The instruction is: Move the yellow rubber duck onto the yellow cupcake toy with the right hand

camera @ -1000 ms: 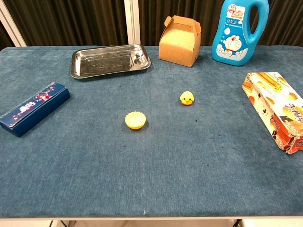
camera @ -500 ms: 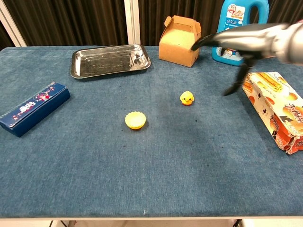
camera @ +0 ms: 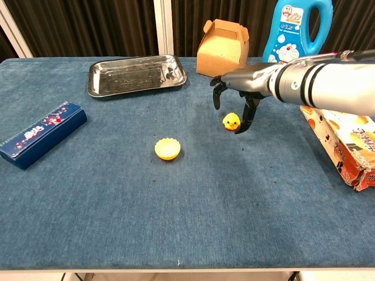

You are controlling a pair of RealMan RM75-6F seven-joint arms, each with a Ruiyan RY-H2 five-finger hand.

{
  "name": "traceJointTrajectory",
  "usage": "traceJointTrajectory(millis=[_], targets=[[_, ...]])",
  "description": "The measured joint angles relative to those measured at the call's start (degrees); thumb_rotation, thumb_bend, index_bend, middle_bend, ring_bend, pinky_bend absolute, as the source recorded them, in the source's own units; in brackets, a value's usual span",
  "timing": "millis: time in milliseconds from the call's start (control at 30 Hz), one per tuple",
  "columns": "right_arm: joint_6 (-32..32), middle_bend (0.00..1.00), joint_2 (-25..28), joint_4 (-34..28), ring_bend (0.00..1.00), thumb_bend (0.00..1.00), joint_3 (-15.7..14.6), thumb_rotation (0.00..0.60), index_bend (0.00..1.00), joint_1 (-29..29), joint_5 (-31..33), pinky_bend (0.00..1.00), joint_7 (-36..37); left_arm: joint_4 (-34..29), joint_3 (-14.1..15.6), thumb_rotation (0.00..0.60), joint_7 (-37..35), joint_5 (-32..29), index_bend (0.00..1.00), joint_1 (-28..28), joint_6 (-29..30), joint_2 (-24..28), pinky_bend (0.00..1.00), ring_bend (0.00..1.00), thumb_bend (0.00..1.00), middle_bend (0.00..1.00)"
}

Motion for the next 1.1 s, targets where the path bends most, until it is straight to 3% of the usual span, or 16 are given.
traceJointTrajectory(millis=[467, 600, 800, 1100], targets=[[1.1, 0.17, -3.7, 5.8, 0.16, 0.43, -1.2, 0.600, 0.63, 1.9, 1.8, 0.33, 1.9, 1.8, 0.0, 0.600, -1.4, -0.5, 0.09, 0.6, 0.0, -0.7, 0.00, 0.02, 0.00, 0.09], [1.5, 0.18, -3.6, 5.6, 0.17, 0.45, -1.1, 0.600, 0.65, 1.8, 1.0, 0.34, 3.4, 2.0, -0.1, 0.600, -1.7, -0.4, 0.09, 0.7, 0.0, -0.8, 0.00, 0.02, 0.00, 0.09], [3.2, 0.19, -0.8, 0.7, 0.17, 0.45, -0.4, 0.600, 0.65, 1.1, -1.4, 0.34, 5.4, 2.1, -0.2, 0.600, -1.8, -0.2, 0.09, 0.7, 0.1, -0.6, 0.00, 0.02, 0.00, 0.09], [5.6, 0.19, 4.5, -12.7, 0.17, 0.45, 0.8, 0.600, 0.65, 0.9, -7.4, 0.34, 8.1, 1.7, -0.2, 0.600, -1.6, 0.1, 0.09, 0.6, 0.2, -0.6, 0.00, 0.02, 0.00, 0.09]])
